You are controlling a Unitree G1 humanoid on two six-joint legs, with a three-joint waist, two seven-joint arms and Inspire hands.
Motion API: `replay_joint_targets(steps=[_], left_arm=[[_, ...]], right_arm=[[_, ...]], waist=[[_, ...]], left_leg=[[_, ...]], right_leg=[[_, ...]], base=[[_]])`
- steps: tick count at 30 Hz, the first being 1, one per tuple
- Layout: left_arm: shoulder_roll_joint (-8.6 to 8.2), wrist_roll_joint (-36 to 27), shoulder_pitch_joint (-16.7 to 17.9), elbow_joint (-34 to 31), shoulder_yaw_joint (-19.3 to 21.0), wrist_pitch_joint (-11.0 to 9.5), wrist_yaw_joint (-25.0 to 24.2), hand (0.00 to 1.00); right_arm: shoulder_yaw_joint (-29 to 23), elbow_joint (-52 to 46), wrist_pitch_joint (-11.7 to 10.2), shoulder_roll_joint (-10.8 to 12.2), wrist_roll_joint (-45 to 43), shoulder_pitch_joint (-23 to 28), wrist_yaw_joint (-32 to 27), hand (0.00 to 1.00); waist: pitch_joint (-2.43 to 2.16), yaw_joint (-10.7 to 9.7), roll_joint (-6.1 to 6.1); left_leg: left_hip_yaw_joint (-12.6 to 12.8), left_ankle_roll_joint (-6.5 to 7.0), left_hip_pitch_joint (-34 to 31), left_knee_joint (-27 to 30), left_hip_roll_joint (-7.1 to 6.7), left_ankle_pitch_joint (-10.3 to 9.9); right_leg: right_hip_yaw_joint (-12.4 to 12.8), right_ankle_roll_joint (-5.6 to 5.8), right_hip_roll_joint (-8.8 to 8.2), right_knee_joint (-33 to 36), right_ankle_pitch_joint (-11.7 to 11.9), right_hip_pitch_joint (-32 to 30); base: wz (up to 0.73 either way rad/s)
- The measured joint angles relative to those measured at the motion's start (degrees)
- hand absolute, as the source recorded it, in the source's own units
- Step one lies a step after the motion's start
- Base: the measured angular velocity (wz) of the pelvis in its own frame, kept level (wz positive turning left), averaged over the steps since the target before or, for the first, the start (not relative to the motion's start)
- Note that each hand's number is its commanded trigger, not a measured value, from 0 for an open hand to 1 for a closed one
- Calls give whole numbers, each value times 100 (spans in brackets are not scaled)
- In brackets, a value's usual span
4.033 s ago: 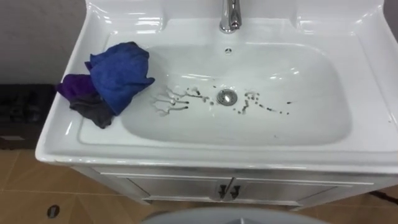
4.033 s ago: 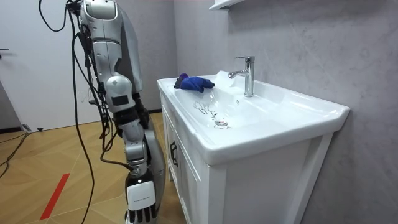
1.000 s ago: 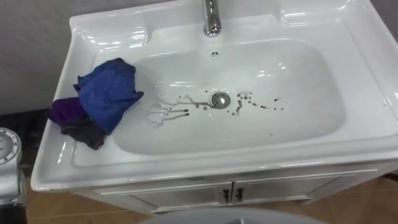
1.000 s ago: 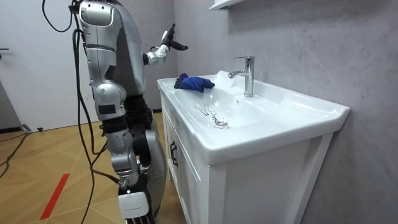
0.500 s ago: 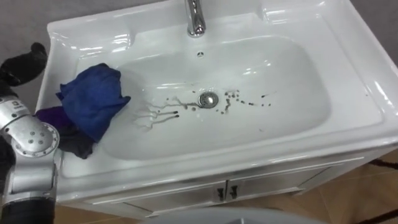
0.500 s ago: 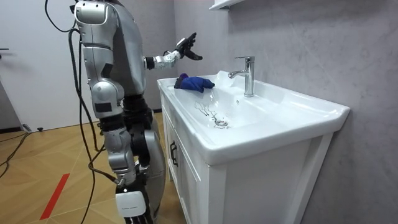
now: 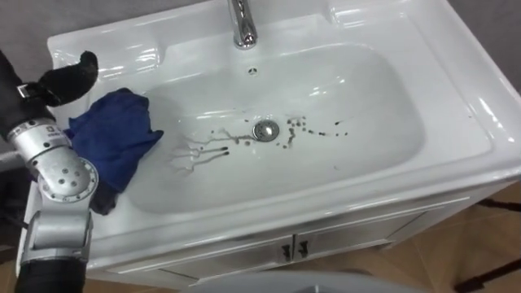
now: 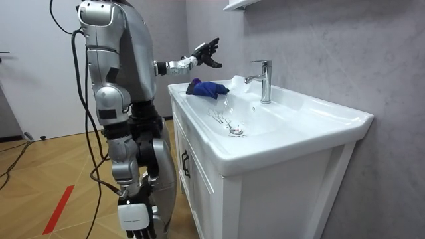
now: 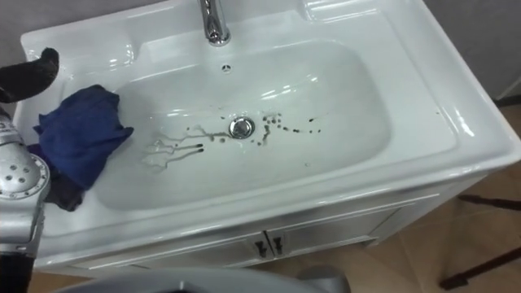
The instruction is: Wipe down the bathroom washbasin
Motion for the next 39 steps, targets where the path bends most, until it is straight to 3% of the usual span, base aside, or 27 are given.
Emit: replay_joint_targets(steps=[11,20,24,28,39], left_arm=[[-158,-7,1,406,-442,21,-370,0],[-260,-9,1,583,-499,82,-500,0],[-312,-5,3,737,-659,288,-637,0],[-406,7,15,844,-665,428,-725,0],[-610,624,169,1306,-704,429,-547,0]], right_arm=[[37,-73,-12,24,-3,-38,-207,0],[36,-78,21,30,-7,-51,-211,0],[38,-81,150,35,2,-36,-211,0],[69,-88,207,43,-7,-44,-213,0],[159,-70,207,49,-5,-43,-275,0]], waist=[[28,-82,-66],[-17,-83,-96],[-47,-72,-60],[-48,-57,-55],[-26,-42,-87]], left_leg=[[21,0,-46,93,-1,0],[85,0,-62,90,-1,-1],[92,0,-58,90,0,-1],[92,0,-67,91,5,-1],[109,0,-49,78,3,-1]], right_leg=[[37,0,0,9,0,2],[123,-8,7,104,6,-88],[124,-9,8,102,11,-89],[116,-9,10,96,11,-97],[143,-9,11,108,11,-107]], base=[[-1],[-3],[0],[0],[0]])
